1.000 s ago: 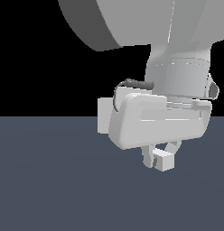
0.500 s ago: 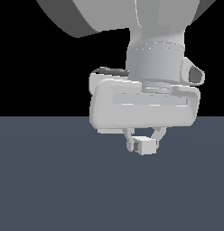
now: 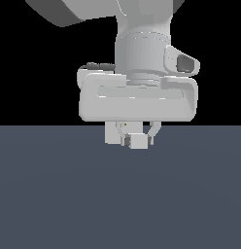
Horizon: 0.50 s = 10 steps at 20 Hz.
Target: Plug the charger into the wall socket.
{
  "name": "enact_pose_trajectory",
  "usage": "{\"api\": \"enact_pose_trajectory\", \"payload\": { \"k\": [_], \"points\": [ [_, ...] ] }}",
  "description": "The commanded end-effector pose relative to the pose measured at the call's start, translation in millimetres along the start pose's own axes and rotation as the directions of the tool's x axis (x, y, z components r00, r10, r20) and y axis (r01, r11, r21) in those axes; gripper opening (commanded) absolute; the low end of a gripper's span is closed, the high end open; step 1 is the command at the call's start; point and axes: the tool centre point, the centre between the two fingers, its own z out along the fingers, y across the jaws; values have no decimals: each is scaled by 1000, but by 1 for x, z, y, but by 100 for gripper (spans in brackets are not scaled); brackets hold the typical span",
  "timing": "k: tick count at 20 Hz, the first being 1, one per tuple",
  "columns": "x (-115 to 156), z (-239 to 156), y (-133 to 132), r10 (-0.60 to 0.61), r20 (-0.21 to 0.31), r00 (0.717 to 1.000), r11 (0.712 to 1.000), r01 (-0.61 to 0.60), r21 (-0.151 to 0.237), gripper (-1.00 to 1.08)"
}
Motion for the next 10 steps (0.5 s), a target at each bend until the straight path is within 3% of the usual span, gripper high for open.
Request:
{"api": "enact_pose_trajectory", "payload": {
  "k": [1, 10],
  "points": [
    [6, -5, -5, 41, 0, 999, 999, -41, -8, -100],
    [23, -18, -19, 151, -1, 989, 988, -151, -31, -100]
  ]
}}
